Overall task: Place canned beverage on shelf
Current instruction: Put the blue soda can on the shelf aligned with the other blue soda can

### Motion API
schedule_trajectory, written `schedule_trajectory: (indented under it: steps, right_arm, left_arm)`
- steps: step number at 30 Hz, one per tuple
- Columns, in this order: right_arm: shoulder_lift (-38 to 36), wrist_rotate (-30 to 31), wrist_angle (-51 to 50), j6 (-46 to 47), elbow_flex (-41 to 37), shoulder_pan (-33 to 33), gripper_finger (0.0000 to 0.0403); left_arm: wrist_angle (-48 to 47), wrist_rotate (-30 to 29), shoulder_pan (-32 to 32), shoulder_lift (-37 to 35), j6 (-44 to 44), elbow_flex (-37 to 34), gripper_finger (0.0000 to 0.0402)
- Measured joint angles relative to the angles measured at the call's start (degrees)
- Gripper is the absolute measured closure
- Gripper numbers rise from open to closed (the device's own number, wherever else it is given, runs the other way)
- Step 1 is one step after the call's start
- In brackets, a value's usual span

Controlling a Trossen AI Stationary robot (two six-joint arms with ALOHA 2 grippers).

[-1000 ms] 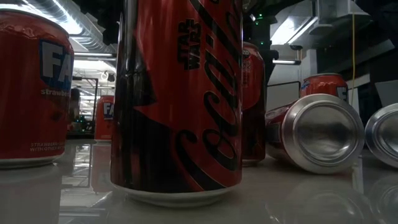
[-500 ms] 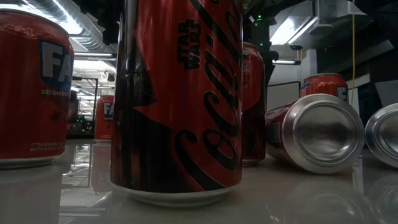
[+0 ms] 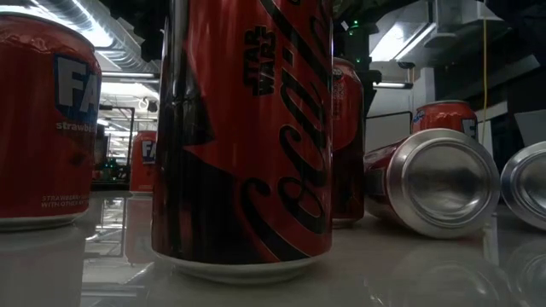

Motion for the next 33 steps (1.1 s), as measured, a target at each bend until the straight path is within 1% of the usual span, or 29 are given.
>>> schedule_trajectory:
  steps: [30,33]
  right_arm:
    - [0.0,0.7,1.1,0.0,0.0,0.0,0.0173]
    - [0.0,0.7,1.1,0.0,0.0,0.0,0.0164]
  left_arm:
    - [0.0,0.0,0.0,0.0,0.0,0.0,0.0108]
    - [0.0,0.0,0.0,0.0,0.0,0.0,0.0108]
